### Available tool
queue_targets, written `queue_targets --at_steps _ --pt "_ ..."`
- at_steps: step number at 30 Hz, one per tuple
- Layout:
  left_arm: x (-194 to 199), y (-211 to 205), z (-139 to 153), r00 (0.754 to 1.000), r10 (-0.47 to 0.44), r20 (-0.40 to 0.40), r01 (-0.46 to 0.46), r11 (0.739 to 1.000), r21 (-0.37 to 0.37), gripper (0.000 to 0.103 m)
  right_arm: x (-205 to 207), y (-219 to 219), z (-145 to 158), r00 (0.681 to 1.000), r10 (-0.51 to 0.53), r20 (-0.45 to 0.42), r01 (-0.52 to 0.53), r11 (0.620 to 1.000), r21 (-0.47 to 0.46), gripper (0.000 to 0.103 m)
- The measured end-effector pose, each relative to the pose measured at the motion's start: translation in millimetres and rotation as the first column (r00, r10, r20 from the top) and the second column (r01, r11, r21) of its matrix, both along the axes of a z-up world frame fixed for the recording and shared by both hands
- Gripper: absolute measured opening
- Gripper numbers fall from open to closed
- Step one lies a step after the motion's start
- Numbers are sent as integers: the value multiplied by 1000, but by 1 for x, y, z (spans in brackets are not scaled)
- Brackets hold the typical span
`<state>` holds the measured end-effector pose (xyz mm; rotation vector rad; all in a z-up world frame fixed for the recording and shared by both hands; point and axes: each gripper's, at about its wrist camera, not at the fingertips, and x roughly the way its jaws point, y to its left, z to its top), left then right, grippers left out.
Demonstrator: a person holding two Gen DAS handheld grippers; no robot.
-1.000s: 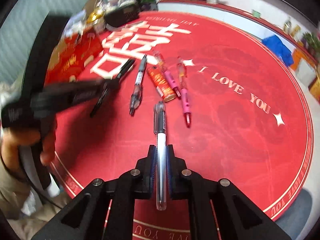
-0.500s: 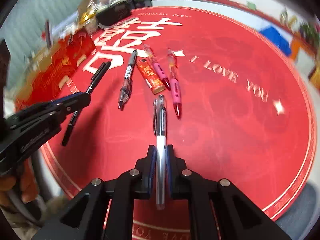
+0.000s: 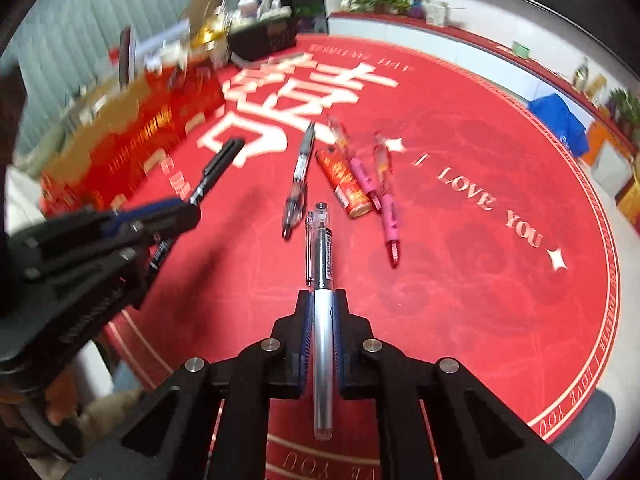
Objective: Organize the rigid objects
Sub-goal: 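Carry the black marker and clear pen over the cardboard box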
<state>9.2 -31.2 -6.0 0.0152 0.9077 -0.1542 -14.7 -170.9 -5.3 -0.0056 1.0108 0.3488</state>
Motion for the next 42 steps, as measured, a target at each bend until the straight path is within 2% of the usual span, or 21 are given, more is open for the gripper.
queue_targets --at_steps 4,11,27,33,42 --pt "-6 -1 9 1000 1 27 -1 1000 -2 9 -6 -7 16 1000 -20 14 19 999 48 10" --pt "-14 5 24 997 13 70 -13 1000 -1 9 -3 2 32 999 -15 35 12 997 78 11" --pt "-14 50 50 983 115 144 -111 993 -32 9 19 42 59 996 29 83 -37 994 99 11" --pt "-10 88 59 966 196 169 -191 981 -42 9 38 73 66 994 72 82 -82 990 115 11" --pt "-5 167 72 913 355 202 -357 934 -27 9 63 148 83 971 209 114 -223 967 128 11"
